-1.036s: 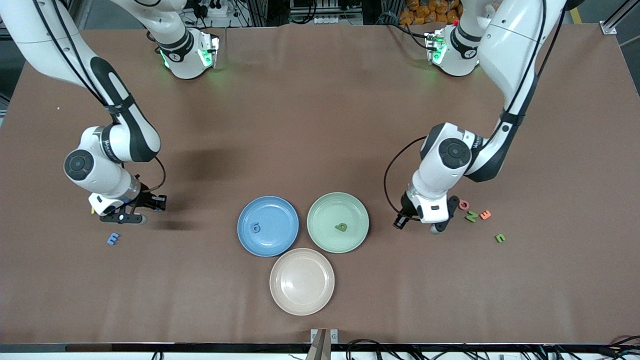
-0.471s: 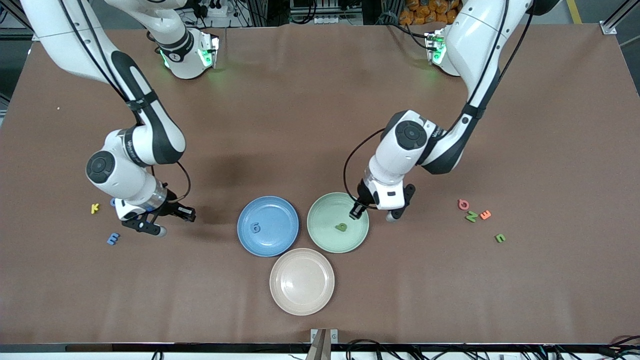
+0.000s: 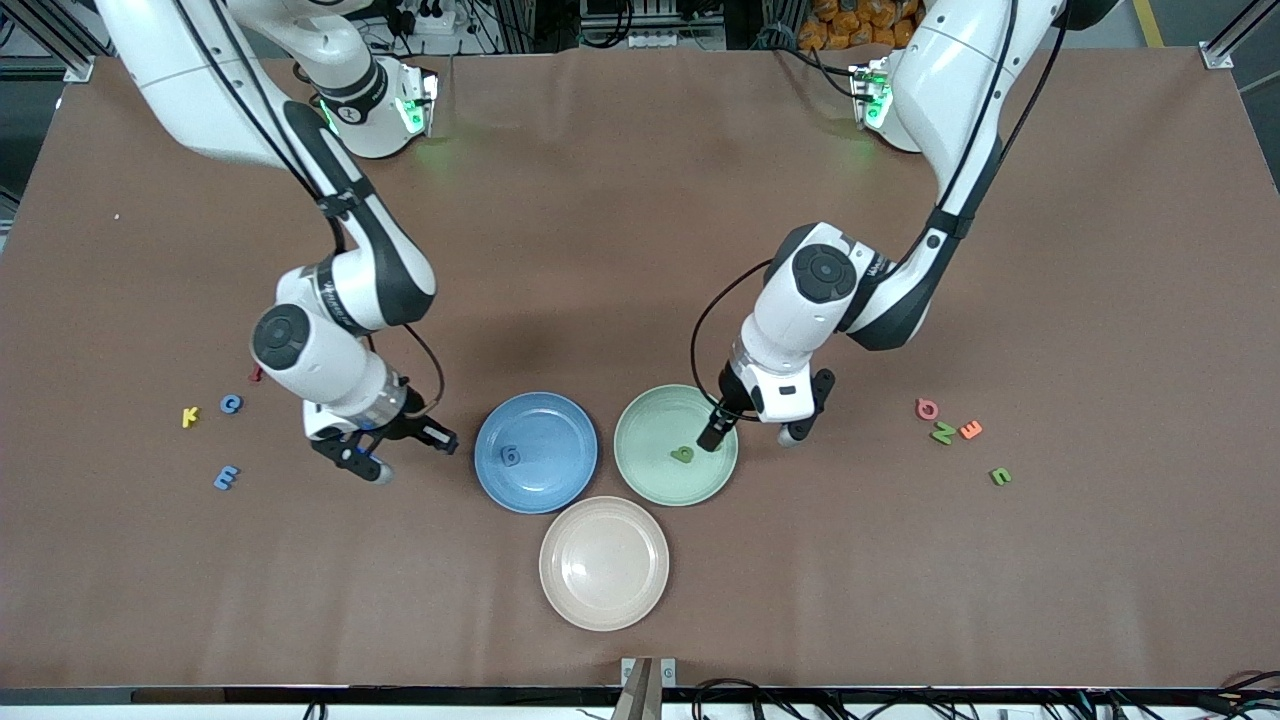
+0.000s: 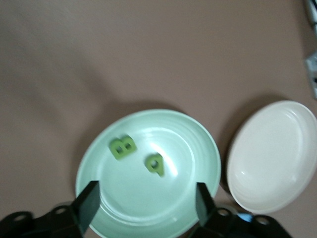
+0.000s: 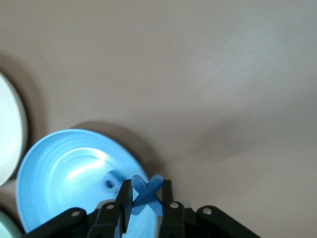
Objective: Sort letters by color into matching plates
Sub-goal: 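Open the right gripper over the blue plate while the left gripper withdraws, then grasp the blue m with the right gripper while the left gripper reaches N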
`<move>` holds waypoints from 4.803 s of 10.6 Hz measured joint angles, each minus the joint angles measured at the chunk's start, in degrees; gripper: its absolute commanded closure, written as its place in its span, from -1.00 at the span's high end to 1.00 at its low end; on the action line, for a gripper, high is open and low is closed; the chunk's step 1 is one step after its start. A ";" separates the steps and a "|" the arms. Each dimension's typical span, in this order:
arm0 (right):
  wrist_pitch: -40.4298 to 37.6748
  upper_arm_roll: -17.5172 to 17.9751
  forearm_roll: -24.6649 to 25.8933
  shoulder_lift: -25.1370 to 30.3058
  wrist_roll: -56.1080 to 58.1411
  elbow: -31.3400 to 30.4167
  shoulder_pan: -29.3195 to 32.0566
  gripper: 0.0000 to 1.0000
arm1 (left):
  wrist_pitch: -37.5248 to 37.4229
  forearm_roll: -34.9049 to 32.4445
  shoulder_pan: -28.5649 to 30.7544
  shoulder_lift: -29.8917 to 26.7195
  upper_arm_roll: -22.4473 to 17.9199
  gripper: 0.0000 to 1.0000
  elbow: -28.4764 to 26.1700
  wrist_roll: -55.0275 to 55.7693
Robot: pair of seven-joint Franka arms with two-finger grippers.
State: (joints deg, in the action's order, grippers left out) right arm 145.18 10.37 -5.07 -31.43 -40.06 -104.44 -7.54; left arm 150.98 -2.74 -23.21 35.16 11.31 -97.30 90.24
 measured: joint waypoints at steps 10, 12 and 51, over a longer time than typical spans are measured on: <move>-0.03 1.44 0.38 -8.34 -14.41 11.49 -6.59 1.00 | -16.89 -0.06 5.56 -0.65 -8.19 1.00 0.78 -0.47; -2.42 1.32 2.49 -8.34 -13.04 11.69 -6.36 1.00 | -20.22 -0.14 7.48 -0.61 -8.22 1.00 0.47 -5.25; -5.77 -10.17 4.21 -13.07 27.24 12.05 21.88 -0.51 | -8.29 -1.02 21.38 2.07 -7.99 -1.00 -9.28 -19.20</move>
State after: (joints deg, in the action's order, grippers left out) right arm 139.40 0.21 -0.86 -44.49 -12.82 -92.39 14.34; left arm 142.69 -3.76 -1.84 37.23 3.32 -106.58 71.05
